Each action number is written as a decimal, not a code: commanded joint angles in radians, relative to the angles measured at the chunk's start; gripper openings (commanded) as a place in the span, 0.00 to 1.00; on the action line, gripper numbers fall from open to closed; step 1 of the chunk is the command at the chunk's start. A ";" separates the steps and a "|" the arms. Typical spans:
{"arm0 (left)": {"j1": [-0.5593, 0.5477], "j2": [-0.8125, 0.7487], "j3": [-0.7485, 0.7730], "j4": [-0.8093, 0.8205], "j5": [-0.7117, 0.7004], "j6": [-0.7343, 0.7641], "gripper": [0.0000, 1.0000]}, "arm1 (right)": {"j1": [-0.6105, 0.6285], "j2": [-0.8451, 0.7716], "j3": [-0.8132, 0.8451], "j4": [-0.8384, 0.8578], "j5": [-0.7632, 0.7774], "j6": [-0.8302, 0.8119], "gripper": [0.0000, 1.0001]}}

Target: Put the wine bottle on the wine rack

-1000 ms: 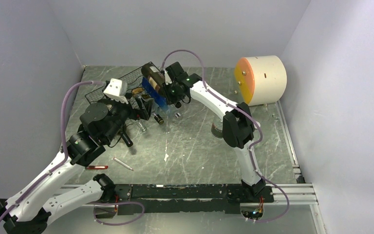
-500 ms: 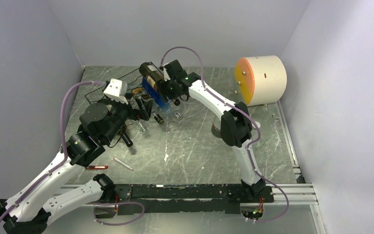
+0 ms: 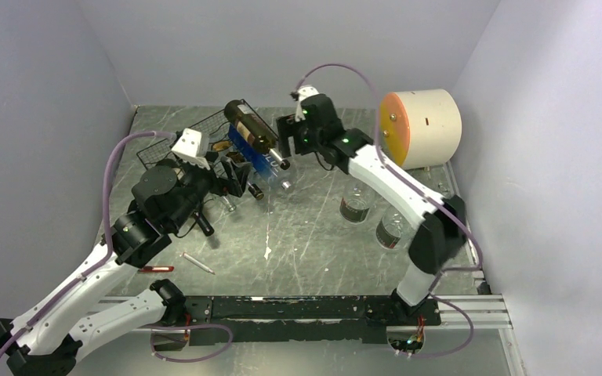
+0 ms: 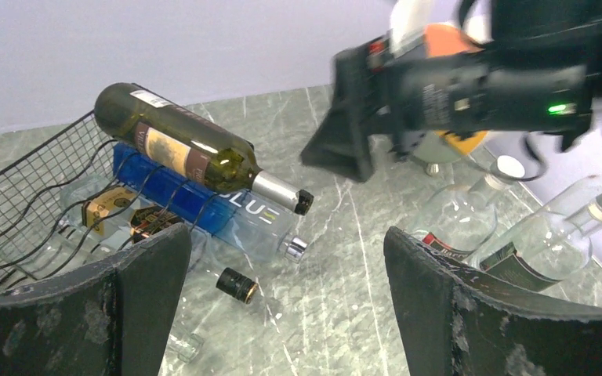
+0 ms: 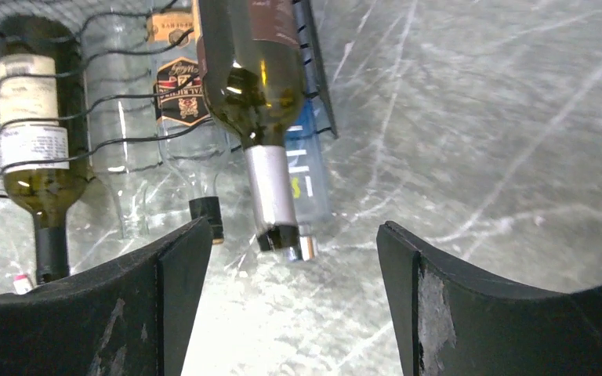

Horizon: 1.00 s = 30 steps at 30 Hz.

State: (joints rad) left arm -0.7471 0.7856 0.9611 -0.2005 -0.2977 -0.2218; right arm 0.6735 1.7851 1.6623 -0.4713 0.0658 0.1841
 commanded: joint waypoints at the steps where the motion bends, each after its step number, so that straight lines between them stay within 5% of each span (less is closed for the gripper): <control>1: 0.000 0.009 -0.004 0.042 0.069 0.000 0.96 | -0.018 -0.196 -0.155 0.086 0.157 0.055 0.81; 12: 0.000 0.043 -0.024 0.104 0.126 0.027 0.96 | -0.052 -0.556 -0.349 -0.115 0.497 0.136 0.81; 25: -0.001 0.098 -0.013 0.118 0.164 0.042 0.96 | -0.097 -0.652 -0.558 -0.178 0.421 0.265 0.79; 30: -0.001 0.108 -0.008 0.125 0.175 0.042 0.96 | -0.097 -0.634 -0.572 -0.172 0.423 0.262 0.67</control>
State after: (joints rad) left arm -0.7467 0.8936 0.9279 -0.1162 -0.1600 -0.1940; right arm 0.5816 1.1561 1.0946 -0.6632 0.4927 0.4263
